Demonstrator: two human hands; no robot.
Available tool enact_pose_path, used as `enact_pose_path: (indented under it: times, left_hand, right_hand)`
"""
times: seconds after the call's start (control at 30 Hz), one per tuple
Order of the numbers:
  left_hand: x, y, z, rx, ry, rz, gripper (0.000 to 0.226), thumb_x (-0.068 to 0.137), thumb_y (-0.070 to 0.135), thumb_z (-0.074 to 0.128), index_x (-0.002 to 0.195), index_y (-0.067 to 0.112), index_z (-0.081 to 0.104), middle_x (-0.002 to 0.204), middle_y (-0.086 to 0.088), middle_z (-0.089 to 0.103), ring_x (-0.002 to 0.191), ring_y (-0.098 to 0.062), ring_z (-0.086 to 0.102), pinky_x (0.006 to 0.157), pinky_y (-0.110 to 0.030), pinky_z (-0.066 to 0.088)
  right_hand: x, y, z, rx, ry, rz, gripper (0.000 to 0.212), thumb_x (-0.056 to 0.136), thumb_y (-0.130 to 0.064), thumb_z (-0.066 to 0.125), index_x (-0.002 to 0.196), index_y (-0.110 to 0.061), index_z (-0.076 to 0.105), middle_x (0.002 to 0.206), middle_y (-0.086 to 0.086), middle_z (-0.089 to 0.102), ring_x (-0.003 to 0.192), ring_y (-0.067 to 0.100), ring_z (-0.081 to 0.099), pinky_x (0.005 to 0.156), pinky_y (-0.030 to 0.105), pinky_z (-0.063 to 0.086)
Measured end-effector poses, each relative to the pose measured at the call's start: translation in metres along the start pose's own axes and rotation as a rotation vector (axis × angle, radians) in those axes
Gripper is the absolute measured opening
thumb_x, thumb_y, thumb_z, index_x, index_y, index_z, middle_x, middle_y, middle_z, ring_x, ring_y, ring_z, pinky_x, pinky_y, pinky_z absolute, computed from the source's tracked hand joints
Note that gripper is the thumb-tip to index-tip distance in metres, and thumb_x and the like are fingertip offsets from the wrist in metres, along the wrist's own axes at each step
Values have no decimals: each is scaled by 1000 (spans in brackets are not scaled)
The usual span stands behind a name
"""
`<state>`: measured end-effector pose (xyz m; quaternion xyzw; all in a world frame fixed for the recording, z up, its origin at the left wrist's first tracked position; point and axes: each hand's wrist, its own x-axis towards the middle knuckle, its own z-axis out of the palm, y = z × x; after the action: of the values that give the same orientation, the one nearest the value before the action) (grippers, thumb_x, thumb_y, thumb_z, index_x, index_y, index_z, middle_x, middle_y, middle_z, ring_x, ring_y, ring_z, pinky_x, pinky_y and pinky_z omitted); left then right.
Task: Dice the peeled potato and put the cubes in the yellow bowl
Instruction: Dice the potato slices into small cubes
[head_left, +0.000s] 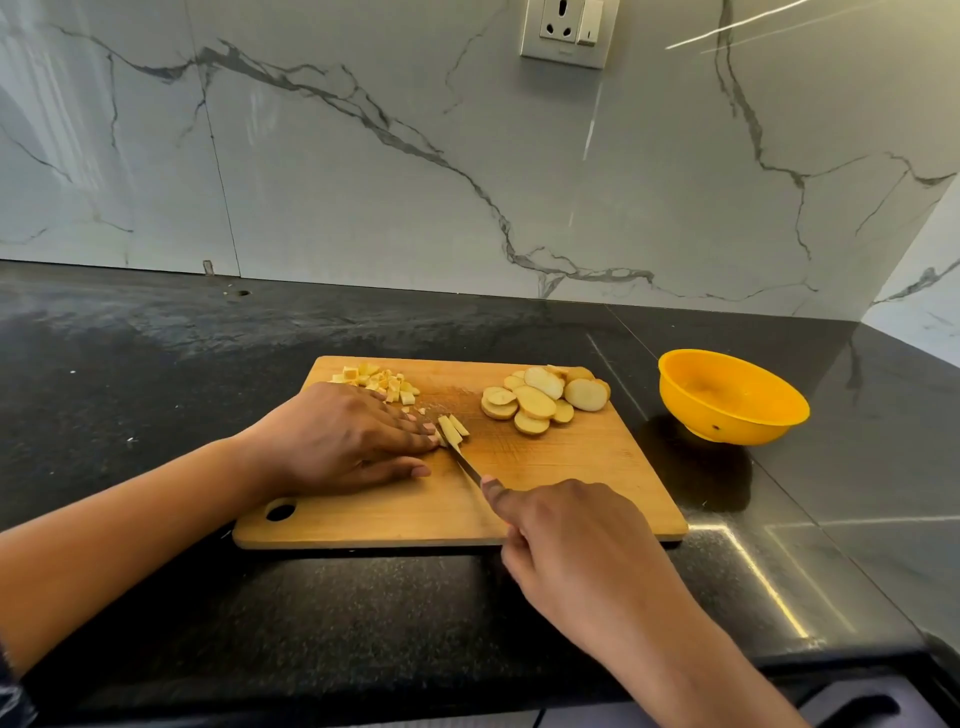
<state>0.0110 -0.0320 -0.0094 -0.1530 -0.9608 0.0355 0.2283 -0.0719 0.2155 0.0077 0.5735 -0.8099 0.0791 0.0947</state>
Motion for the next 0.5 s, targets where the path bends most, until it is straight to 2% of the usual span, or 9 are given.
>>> enact_pose_path:
  times: [0.13, 0.33, 0.43, 0.5]
  left_hand:
    - [-1, 2, 0, -31, 21, -33, 42, 95, 53, 38, 111, 29, 69, 109, 14, 68, 103, 2, 62, 87, -27, 54]
    - [0, 3, 0, -85, 62, -66, 32, 93, 46, 49, 104, 29, 72, 102, 15, 71, 98, 5, 63, 83, -26, 55]
    - [0, 3, 2, -90, 109, -105, 31, 92, 46, 51, 106, 29, 72, 106, 14, 70, 97, 0, 65, 78, -25, 57]
    - [3, 2, 3, -93, 102, -106, 32, 92, 46, 50, 112, 29, 70, 114, 15, 67, 103, -1, 63, 81, -24, 55]
  right_hand:
    - [-6, 5, -10, 20, -1, 29, 50, 100, -37, 37, 148, -38, 24, 104, -5, 60, 80, 13, 42, 66, 27, 35]
    - [5, 4, -4, -4, 4, 36, 49, 100, -34, 37, 148, -38, 26, 104, -4, 61, 88, 16, 55, 65, 28, 40]
    - [15, 2, 3, -28, 10, 28, 49, 101, -32, 35, 149, -35, 26, 104, -1, 61, 89, 18, 55, 64, 29, 37]
    - [17, 2, 6, -38, 14, 19, 49, 101, -32, 35, 149, -34, 25, 104, -1, 61, 89, 19, 55, 63, 30, 36]
